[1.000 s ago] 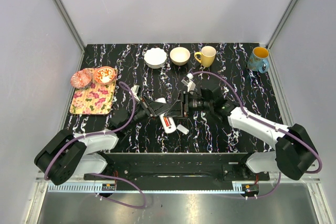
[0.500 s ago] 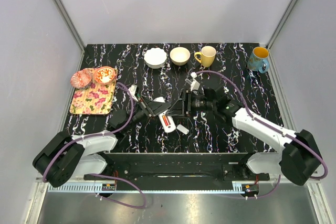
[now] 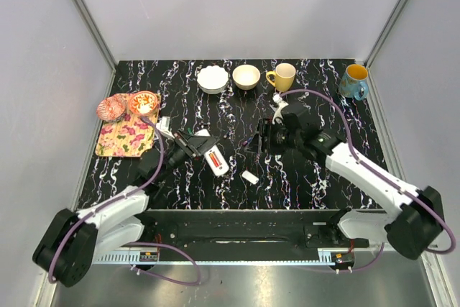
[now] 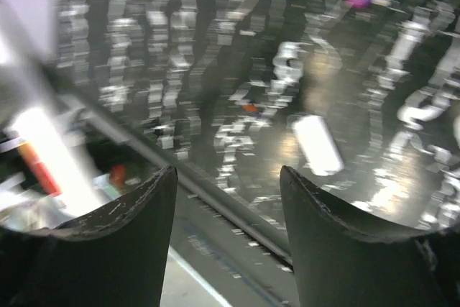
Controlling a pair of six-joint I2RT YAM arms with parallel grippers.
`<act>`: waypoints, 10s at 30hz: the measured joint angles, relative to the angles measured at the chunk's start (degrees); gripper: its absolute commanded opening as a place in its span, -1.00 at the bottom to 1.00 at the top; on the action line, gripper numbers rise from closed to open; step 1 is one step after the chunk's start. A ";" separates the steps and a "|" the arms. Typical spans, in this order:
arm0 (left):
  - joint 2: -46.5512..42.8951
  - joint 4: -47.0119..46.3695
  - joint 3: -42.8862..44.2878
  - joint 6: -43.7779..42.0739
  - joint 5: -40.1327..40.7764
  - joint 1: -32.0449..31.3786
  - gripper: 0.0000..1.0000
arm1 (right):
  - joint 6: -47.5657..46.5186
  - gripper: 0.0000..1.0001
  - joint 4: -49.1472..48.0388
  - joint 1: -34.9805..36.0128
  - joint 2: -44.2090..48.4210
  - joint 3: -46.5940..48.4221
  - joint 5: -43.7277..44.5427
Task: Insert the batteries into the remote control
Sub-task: Load the battery into the remote control, then move the battery to the center of the board, then pick up the battery from the center of the board, then load the battery into the remote control.
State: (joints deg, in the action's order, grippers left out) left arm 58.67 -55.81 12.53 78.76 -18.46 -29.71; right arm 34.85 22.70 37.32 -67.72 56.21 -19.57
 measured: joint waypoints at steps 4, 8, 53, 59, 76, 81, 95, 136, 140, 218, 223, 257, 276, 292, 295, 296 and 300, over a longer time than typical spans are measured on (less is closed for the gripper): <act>-8.61 14.58 0.11 -5.60 3.23 0.39 -1.00 | -3.23 0.27 5.53 0.04 -6.12 -1.51 11.47; -16.94 24.13 -0.79 -9.62 7.43 0.52 -1.00 | -4.46 0.54 8.59 0.22 -9.51 -2.43 21.24; -22.21 23.12 -9.27 -3.87 5.70 4.17 -1.00 | 16.70 -0.28 4.00 -2.14 -47.82 22.86 20.59; -22.18 23.12 -9.27 -3.65 5.70 4.17 -1.00 | 16.79 -0.55 4.15 -2.45 -48.83 23.89 20.41; -20.24 22.75 -9.27 -3.45 5.29 4.17 -1.00 | -4.46 -1.00 13.11 -3.91 -45.75 22.40 22.47; -20.13 22.45 -9.27 -3.76 4.92 4.17 -1.00 | -12.79 -0.90 19.34 -2.34 -41.03 17.03 27.61; -17.55 21.35 -8.66 -4.39 2.16 4.17 -1.00 | -15.96 0.21 22.53 -1.81 -40.35 15.61 31.15; -15.15 20.00 -8.59 -4.37 1.99 4.17 -1.00 | -15.08 0.05 14.25 -10.95 -34.82 13.05 31.43; -14.38 19.65 -8.59 -4.37 1.90 4.17 -1.00 | -15.10 0.04 13.11 -12.35 -34.95 11.96 29.81; 13.86 0.37 2.54 1.53 -1.11 0.31 -1.00 | -6.99 -1.00 -1.16 16.46 -1.07 0.92 24.61; 19.34 -6.40 3.34 3.85 -1.55 -1.53 -1.00 | -8.02 -1.00 -3.26 17.57 -1.01 1.60 26.60; 20.87 -7.26 6.95 4.90 -2.16 -4.15 -1.00 | -12.55 -1.00 -12.68 22.34 -4.85 2.97 33.68; 20.76 -7.34 7.39 5.01 -2.08 -4.63 -1.00 | -11.43 -1.00 -15.74 24.39 -3.87 -0.63 35.36; 20.79 -8.20 7.39 6.69 -1.07 -4.79 -1.00 | -11.23 -1.00 -19.50 25.09 -2.40 -3.32 38.64; 20.79 -8.17 7.39 6.71 -0.85 -4.92 -1.00 | -11.08 -1.00 -19.91 25.20 -1.88 -3.96 38.88; 20.79 -8.22 7.39 6.75 -0.83 -4.98 -1.00 | -10.97 -1.00 -19.98 25.24 -1.62 -4.15 38.99; 20.79 -8.20 7.39 6.75 -0.83 -5.22 -1.00 | -10.05 -1.00 -19.91 25.27 -0.79 -4.87 39.10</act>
State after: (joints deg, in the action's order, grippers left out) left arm 79.46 -64.01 19.92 85.52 -19.29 -34.94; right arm 24.80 2.79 62.59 -68.51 51.33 19.53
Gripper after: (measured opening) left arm 0.299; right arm 0.139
